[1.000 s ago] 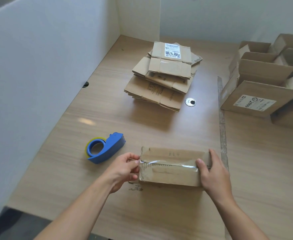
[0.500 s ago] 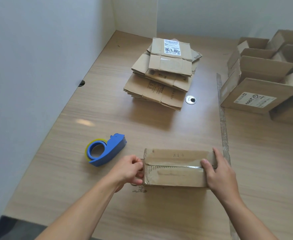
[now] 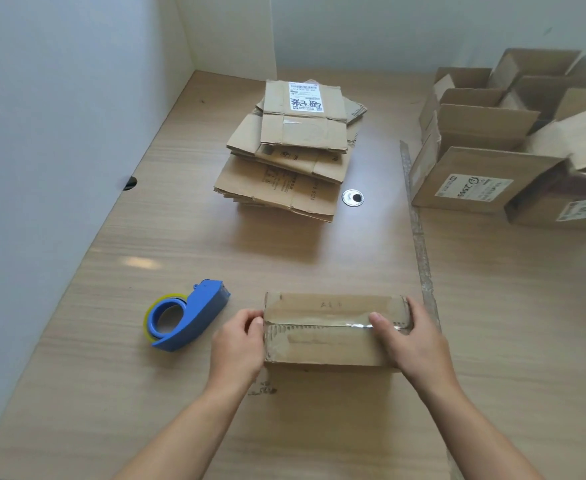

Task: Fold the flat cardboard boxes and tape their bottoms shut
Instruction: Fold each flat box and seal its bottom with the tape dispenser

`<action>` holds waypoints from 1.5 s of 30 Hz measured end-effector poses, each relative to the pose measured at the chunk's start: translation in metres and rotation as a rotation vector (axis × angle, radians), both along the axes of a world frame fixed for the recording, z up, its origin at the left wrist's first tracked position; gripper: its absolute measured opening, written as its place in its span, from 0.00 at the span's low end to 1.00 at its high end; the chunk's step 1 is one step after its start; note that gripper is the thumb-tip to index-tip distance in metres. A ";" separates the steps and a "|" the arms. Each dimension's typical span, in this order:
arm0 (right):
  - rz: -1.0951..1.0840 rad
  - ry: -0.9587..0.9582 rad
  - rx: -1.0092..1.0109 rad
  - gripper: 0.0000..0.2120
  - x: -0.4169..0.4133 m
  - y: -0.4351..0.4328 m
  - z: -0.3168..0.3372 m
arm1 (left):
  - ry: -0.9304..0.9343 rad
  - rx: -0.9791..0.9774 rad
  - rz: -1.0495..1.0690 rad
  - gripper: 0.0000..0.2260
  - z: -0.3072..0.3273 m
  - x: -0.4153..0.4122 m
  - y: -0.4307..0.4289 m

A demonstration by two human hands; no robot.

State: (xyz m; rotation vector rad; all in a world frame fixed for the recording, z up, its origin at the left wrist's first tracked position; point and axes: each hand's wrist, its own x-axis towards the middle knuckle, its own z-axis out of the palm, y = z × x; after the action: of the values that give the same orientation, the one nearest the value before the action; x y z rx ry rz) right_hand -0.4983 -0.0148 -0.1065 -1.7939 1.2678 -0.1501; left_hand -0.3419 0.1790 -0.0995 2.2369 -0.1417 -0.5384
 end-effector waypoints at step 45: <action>-0.089 -0.169 0.008 0.26 0.016 -0.011 -0.015 | -0.161 0.161 -0.070 0.19 -0.016 0.006 -0.039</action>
State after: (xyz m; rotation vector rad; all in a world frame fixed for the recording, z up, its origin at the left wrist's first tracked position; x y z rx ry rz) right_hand -0.4821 -0.0256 -0.1220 -1.6812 1.2258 -0.3394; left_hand -0.3356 0.1400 -0.1153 2.4394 -0.2687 -0.4191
